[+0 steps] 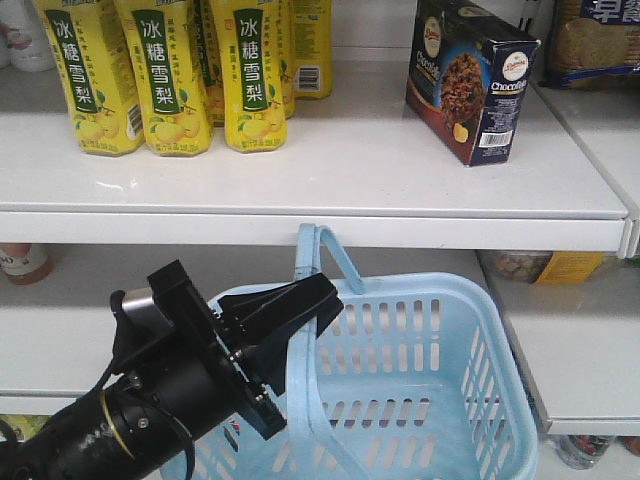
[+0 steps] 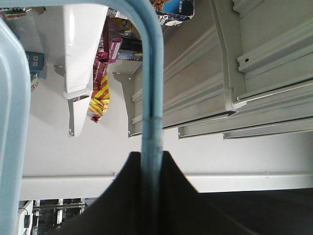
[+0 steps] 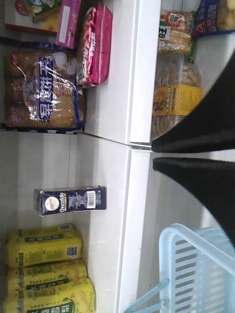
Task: Left arm holds basket, right arm returns cookies
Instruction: 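Open the right gripper and withdraw it from the box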
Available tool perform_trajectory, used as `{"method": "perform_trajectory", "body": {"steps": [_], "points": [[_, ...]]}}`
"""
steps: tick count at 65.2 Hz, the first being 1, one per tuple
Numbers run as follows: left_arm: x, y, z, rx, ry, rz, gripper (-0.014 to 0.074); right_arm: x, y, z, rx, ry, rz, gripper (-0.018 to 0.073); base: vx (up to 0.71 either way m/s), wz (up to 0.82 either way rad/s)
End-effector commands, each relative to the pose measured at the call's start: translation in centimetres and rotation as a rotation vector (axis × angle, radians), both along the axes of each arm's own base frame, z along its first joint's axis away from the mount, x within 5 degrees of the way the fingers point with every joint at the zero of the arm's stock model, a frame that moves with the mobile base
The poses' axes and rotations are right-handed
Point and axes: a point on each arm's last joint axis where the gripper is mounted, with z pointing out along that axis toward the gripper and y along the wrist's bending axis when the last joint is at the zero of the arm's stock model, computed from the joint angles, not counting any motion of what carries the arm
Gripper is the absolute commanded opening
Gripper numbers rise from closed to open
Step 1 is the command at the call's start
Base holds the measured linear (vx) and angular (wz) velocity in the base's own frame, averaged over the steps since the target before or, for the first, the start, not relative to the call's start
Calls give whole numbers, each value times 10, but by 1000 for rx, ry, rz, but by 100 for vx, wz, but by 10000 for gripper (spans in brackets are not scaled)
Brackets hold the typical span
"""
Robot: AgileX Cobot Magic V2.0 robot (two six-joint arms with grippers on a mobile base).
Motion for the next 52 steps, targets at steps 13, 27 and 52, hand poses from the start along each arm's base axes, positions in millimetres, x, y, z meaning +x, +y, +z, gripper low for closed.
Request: {"method": "perform_trajectory", "body": {"steps": [13,27,52], "points": [[-2,11,36,-262,-173,35,0,23,12,-22,10,-64,45,-11,0,0],[-2,11,36,-262,-173,35,0,24,11,-25,7,-30,42,-11,0,0],[-2,11,36,-262,-173,35,0,24,11,-25,7,-30,42,-11,0,0]]}}
